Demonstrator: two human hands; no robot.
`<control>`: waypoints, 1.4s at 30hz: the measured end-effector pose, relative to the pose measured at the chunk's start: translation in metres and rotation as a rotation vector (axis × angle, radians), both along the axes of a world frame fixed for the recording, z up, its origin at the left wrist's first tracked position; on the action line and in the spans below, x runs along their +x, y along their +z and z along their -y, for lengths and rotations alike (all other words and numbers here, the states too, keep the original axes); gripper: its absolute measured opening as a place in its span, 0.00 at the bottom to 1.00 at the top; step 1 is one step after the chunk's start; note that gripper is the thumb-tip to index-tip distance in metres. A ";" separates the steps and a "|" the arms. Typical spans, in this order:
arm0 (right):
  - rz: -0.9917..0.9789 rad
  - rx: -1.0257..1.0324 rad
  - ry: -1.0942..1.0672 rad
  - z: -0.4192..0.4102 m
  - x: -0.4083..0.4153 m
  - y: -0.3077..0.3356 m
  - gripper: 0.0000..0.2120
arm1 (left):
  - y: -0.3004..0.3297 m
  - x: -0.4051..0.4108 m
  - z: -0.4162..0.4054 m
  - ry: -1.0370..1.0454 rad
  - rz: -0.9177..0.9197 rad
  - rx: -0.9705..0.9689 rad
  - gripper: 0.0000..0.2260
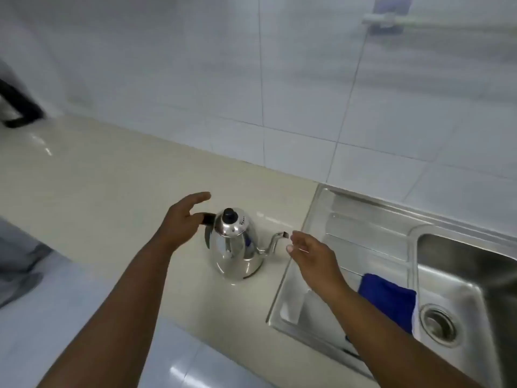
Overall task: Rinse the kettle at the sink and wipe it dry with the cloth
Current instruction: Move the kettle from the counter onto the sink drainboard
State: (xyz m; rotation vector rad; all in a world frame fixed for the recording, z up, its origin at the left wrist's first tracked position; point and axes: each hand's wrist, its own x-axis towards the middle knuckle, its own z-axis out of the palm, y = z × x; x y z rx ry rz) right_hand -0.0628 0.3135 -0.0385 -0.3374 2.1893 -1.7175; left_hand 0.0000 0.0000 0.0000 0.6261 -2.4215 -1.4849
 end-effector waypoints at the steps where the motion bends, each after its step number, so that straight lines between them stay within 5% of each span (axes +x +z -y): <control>1: 0.024 0.013 0.010 0.009 -0.001 -0.003 0.16 | -0.003 0.001 0.008 0.002 0.045 -0.018 0.27; 6: 0.082 0.052 0.037 0.043 -0.002 -0.022 0.06 | -0.026 0.005 0.036 -0.105 0.196 0.042 0.26; 16: 0.011 -0.014 -0.067 0.043 0.000 -0.027 0.08 | -0.027 -0.004 0.045 -0.257 0.202 0.052 0.16; 26: 0.054 -0.115 -0.264 -0.060 0.000 -0.013 0.13 | -0.009 -0.044 -0.036 -0.532 0.161 0.019 0.16; 42: 0.085 -0.028 -0.426 -0.176 0.020 -0.039 0.10 | -0.039 -0.070 -0.160 -0.633 0.173 -0.028 0.18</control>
